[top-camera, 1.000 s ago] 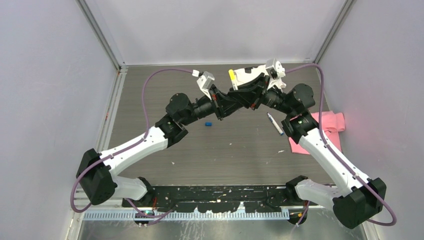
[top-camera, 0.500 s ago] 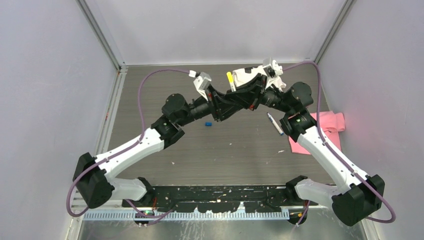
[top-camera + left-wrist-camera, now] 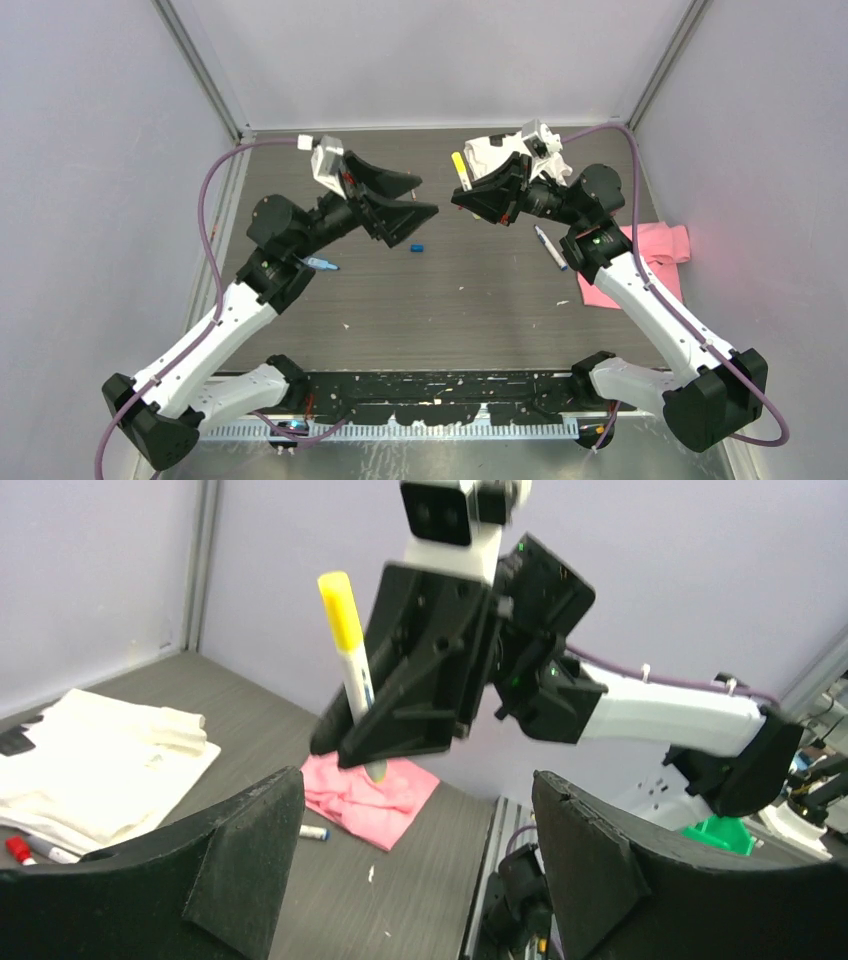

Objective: Insert the pens into the pen caps
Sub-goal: Press the pen cap onto the pen.

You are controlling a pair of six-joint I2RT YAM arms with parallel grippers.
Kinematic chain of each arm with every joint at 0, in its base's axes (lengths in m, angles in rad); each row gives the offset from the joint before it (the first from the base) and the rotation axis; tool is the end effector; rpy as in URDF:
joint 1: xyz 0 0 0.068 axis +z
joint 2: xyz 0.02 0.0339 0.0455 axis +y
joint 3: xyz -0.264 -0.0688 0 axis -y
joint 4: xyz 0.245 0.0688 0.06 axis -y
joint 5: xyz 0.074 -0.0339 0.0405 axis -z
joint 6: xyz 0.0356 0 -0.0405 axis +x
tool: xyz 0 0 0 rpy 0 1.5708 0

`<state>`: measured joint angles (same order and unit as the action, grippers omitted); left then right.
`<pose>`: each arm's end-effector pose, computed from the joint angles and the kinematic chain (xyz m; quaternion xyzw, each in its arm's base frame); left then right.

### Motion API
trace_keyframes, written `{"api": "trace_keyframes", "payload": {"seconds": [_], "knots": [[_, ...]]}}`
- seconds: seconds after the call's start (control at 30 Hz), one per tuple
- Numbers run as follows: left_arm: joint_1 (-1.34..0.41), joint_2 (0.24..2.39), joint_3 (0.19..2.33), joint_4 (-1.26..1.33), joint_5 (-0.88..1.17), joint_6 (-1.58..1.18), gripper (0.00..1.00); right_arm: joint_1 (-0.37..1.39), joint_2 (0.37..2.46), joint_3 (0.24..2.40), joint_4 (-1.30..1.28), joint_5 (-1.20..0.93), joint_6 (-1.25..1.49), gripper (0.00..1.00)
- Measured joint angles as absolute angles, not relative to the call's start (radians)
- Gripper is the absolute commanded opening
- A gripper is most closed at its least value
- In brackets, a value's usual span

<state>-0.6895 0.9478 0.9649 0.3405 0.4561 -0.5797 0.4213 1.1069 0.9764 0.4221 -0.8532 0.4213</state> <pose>0.1514 -0.1452 0.4292 0.2159 0.5443 -0.5783 0.5681 0.2134 0.1250 0.4052 -0.3320 0.5434 0.5241 0.5656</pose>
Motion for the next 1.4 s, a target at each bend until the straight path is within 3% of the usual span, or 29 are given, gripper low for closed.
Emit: {"api": "trace_keyframes", "payload": {"seconds": [0.23,0.53,1.17,1.4], "knots": [[-0.625,1.161,1.185,0.367,0.492,-0.728,0.72,0.421,1.106,0.97,0.409,-0.879,0.422,0.01],[-0.625,1.302,1.264,0.377,0.519,-0.805,0.53,0.421,1.106,0.97,0.391,-0.889,0.43,0.01],[-0.627,1.318,1.264,0.482,0.57,-0.865,0.37,0.421,1.107,0.971,0.387,-0.892,0.453,0.01],[-0.631,1.325,1.264,0.488,0.573,-0.864,0.37,0.421,1.109,0.971,0.387,-0.892,0.458,0.01]]}}
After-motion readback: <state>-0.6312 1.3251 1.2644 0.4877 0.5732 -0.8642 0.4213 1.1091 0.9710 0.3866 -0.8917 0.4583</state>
